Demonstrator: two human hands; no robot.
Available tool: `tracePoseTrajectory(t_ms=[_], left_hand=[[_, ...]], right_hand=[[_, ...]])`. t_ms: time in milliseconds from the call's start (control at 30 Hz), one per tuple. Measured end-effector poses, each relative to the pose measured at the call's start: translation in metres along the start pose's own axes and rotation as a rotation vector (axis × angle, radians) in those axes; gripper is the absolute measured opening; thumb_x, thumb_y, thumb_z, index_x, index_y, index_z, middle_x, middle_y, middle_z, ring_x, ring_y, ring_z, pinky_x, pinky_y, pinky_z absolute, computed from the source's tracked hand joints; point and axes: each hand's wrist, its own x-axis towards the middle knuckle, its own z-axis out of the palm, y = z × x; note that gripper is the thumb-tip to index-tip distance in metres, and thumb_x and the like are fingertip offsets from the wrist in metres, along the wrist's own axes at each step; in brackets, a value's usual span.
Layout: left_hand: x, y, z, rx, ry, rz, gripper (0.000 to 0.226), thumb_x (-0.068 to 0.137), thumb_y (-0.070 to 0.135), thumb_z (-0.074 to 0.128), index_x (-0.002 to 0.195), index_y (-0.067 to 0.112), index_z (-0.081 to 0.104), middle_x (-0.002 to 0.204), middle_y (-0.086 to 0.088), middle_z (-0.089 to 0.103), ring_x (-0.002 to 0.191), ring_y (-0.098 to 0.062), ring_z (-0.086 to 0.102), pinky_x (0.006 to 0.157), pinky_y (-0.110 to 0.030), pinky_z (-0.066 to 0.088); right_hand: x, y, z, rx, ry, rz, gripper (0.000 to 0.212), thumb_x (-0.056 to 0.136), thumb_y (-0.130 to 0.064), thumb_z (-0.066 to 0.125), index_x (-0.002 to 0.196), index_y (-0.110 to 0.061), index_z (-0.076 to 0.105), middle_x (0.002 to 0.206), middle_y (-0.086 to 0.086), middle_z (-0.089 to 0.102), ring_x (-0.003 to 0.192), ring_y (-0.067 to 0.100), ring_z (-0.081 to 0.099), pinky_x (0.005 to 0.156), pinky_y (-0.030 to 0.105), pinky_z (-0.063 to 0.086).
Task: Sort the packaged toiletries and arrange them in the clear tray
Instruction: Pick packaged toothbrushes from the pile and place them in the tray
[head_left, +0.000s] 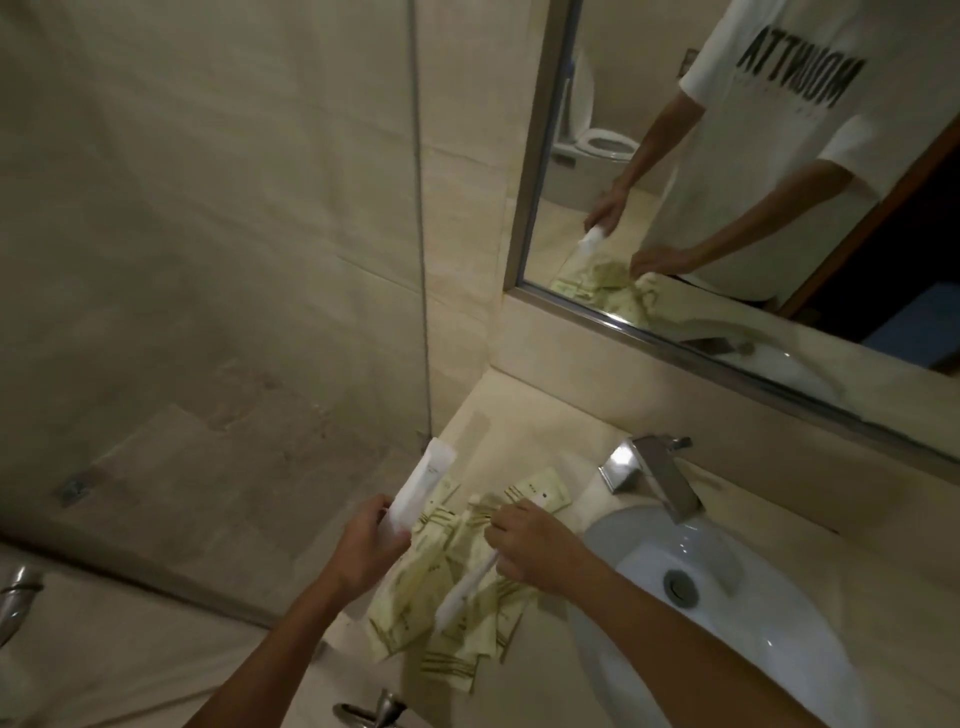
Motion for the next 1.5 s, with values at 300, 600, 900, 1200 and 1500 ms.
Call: tracePoseTrajectory(t_ms=[300,600,900,1200,1500], left_hand=[[0.012,0.083,0.079,0.182,-0.181,0.237,0.041,0.067,0.033,0.074,0.094,0.011,0.052,0.085,-0.003,0.055,0.076,-0.023,0.053,0.057,-0.024,0.037],[-0.021,0.164,0.182,0.31,-0.404,0.427,0.049,0.059,0.048,0.057,0.098,0.018,0.052,0.092,-0.001,0.059,0.081,-0.021,0.055,0.064,-0.029,0.038],[-0.07,0.214,0.276,0.527,-0.497,0.514,0.052,0.085,0.033,0.062,0.13,0.012,0.046,0.126,-0.007,0.055,0.113,-0.023,0.053,0.085,-0.025,0.036],[-0.097,0.238,0.326,0.52,-0.546,0.573,0.012,0.095,0.03,0.05,0.09,0.021,0.043,0.083,0.001,0.054,0.076,-0.02,0.052,0.072,-0.034,0.042],[-0.093,0.231,0.364,0.494,-0.606,0.657,0.055,0.088,0.06,0.029,0.11,0.017,0.056,0.1,-0.003,0.064,0.088,-0.019,0.061,0.08,-0.034,0.05]], right_hand=[[-0.143,0.031,-0.029,0.345,0.032,0.749,0.017,0.085,-0.03,0.051,0.096,-0.017,0.05,0.097,0.008,0.065,0.087,0.028,0.061,0.067,0.029,0.039],[-0.303,0.026,-0.042,0.352,-0.038,1.001,0.044,0.091,-0.057,0.04,0.118,-0.023,0.045,0.109,0.001,0.065,0.089,0.022,0.061,0.069,0.031,0.042],[-0.45,0.033,-0.012,0.126,-0.055,1.094,0.046,0.1,-0.051,0.026,0.125,-0.018,0.048,0.111,0.001,0.065,0.099,0.022,0.065,0.085,0.034,0.047],[-0.545,0.057,0.025,0.149,-0.379,1.147,0.037,0.099,-0.014,0.033,0.134,-0.022,0.042,0.128,0.003,0.055,0.122,0.025,0.049,0.099,0.042,0.03],[-0.566,0.07,0.056,0.36,-0.288,1.168,0.039,0.094,-0.008,0.041,0.132,-0.017,0.045,0.133,0.005,0.05,0.124,0.025,0.049,0.098,0.038,0.041]])
